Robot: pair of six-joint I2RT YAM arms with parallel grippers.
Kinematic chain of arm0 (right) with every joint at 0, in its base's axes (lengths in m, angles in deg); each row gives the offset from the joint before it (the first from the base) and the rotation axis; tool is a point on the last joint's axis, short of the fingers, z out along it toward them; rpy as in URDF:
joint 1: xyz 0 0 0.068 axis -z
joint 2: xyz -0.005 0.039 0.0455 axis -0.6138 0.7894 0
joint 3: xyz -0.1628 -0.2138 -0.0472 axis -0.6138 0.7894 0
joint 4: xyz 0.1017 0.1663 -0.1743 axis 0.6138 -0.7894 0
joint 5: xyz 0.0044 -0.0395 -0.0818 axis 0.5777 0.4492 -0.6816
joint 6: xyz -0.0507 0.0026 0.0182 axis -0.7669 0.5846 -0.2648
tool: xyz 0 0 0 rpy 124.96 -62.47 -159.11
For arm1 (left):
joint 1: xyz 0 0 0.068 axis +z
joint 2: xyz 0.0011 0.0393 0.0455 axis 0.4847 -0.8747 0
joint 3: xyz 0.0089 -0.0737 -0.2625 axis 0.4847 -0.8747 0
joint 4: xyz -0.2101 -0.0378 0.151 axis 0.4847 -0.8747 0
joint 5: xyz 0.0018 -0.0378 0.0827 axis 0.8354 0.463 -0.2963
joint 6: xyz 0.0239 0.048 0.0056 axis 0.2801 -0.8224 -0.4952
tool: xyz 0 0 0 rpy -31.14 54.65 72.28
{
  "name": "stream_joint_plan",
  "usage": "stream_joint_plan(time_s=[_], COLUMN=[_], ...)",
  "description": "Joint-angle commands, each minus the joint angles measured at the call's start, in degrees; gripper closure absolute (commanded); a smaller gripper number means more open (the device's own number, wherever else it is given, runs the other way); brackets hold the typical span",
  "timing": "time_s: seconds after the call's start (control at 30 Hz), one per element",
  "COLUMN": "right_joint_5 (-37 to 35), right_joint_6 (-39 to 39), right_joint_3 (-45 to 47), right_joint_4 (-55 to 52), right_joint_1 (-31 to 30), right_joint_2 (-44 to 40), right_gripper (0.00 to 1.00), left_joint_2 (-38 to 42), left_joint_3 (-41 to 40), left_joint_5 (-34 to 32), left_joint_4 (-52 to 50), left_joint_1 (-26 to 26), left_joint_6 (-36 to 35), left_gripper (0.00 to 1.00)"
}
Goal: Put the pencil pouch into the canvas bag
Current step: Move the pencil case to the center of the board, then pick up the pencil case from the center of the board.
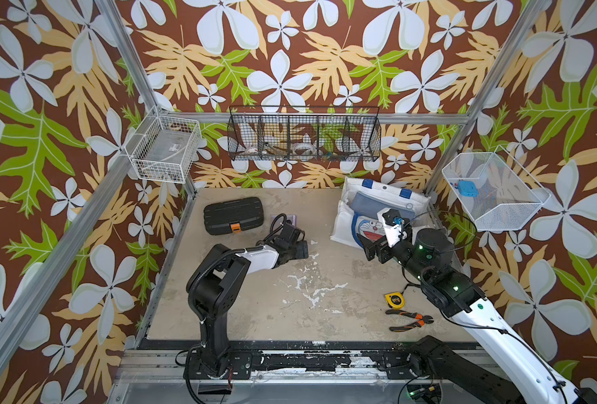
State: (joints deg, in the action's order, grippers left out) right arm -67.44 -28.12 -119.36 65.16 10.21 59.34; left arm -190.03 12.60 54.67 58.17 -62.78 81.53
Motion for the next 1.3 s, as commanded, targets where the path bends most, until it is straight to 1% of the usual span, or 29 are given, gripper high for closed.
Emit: stream_joint_plan(time_s=[0.0,0.07,0.1,0.17,0.27,0.33,0.4,0.5,0.57,0.63,0.7,0.83,0.87,0.93,1.07,1.27], right_joint_5=[0.47,0.82,0.93,1.11,0.72,0.31,0.3,0.25,0.16,0.15,0.32,-0.26,-0.42,-0.6,-0.27,-2.13], right_joint_6=[1.26,1.98,2.23,2.56,2.39,2.41,2.51,2.7,2.7,2.56,2.61,2.03,1.83,1.65,1.99,1.52], right_joint_3=[1.32,2.15,2.36,2.3,1.85,2.24,2.7,3.22,3.75,4.37,4.57,5.33,5.65,6.15,6.42,7.25], right_joint_4=[0.34,0.66,0.75,0.29,-1.04,-1.43,-1.41,-1.6,-1.49,-1.34,-1.46,-1.59,-1.37,-0.75,-0.01,0.49], right_joint_1=[-0.05,-0.07,-0.03,-0.04,-0.03,-0.03,-0.03,-0.03,-0.07,-0.08,-0.07,-0.1,-0.03,-0.08,-0.05,-0.07], right_joint_2=[-1.73,-3.01,-3.4,-3.81,-4.4,-5.2,-5.69,-5.64,-5.83,-5.89,-5.97,-6.23,-6.26,-5.93,-5.54,-6.75], right_gripper=[0.0,0.0,0.0,0.01,0.01,0.01,0.01,0.0,0.0,0.0,0.0,0.0,0.0,0.0,0.01,0.01], left_joint_2=[3.68,4.19,3.13,1.45,2.87,3.92,3.94,2.09,0.05,-3.68,-6.27,-6.41,-6.18,-5.78,-5.62,-6.49], left_joint_3=[-4.26,-4.12,-3.34,-1.93,-0.92,0.58,2.77,7.07,9.34,11.92,13.51,11.64,10.8,9.26,6.59,4.64], left_joint_5=[-2.3,-8.47,-11.7,-14.63,-16.08,-16.44,-17.86,-20.46,-22.17,-24.2,-26.82,-27.28,-27.05,-26.05,-24.16,-21.38], left_joint_4=[-4.6,-6.73,-8.83,-10.99,-11.2,-11.79,-13.05,-15.26,-15.5,-16.53,-17.33,-16.45,-16.11,-15.45,-13.92,-12.16], left_joint_1=[-4.23,-6.59,-7.37,-7.82,-8.23,-8.19,-8.22,-8.22,-8.21,-7.71,-7.72,-7.72,-7.71,-7.53,-7.46,-7.45], left_joint_6=[2.89,1.63,0.94,0.39,0.34,0.03,-0.72,-2.04,-2.84,-3.39,-3.98,-4.28,-4.28,-4.21,-3.73,-2.76], left_gripper=[0.17,0.22,0.24,0.27,0.32,0.33,0.3,0.25,0.24,0.24,0.27,0.32,0.33,0.41,0.51,0.74])
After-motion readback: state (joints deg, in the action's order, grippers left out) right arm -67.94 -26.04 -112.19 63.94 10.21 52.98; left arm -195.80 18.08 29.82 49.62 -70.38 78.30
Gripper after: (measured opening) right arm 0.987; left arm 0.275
